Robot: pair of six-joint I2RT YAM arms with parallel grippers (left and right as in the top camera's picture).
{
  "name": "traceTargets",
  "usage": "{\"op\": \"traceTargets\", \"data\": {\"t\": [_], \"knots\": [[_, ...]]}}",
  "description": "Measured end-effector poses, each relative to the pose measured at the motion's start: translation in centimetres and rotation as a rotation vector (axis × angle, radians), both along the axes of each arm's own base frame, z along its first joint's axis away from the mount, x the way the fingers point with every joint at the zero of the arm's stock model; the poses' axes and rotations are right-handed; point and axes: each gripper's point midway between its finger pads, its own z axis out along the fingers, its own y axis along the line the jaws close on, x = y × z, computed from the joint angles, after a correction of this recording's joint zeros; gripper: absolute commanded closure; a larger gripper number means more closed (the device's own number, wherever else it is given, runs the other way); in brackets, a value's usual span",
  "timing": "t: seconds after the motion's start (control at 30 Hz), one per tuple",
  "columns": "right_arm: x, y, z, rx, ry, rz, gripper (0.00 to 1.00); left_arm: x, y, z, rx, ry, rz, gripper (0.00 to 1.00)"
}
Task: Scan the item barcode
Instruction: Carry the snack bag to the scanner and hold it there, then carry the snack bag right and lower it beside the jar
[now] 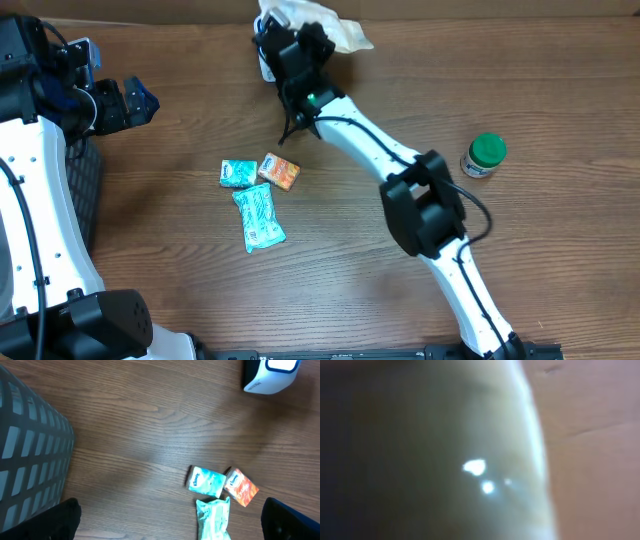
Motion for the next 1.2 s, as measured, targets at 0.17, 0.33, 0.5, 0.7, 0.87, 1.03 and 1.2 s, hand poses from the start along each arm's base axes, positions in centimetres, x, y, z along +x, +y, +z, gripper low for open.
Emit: {"op": "traceTargets", "data": {"t": [0.17, 0.33, 0.5, 0.7, 0.87, 1.03, 1.2], "knots": [[-3.7, -1.9, 9.0, 0.143, 0.002, -0.016, 0.96, 0.0, 0.0, 0.0, 0.0, 0.0, 0.0, 0.01], [-12.4, -4.1, 16.8, 0.429, 0.132, 0.022, 0.96, 0.0, 0.0, 0.0, 0.0, 0.0, 0.0, 0.0], [-20.8, -7.1, 19.2, 0.743, 0.326, -0.037, 0.96, 0.0, 0.0, 0.0, 0.0, 0.0, 0.0, 0.0], [-27.2, -13.6, 14.3, 0.806, 0.589, -0.404, 0.96, 0.0, 0.0, 0.0, 0.0, 0.0, 0.0, 0.0], [-28.1, -16.2, 9.9, 0.813, 0.686, -0.611, 0.96, 0.0, 0.0, 0.0, 0.0, 0.0, 0.0, 0.0], [-28.8, -18.6, 4.9, 0.786, 0.755, -0.794, 0.96, 0.0, 0.0, 0.0, 0.0, 0.0, 0.0, 0.0], [-29.2, -22.5, 1.7, 0.806, 0.756, -1.009, 0.96, 0.0, 0.0, 0.0, 0.0, 0.0, 0.0, 0.0]]}}
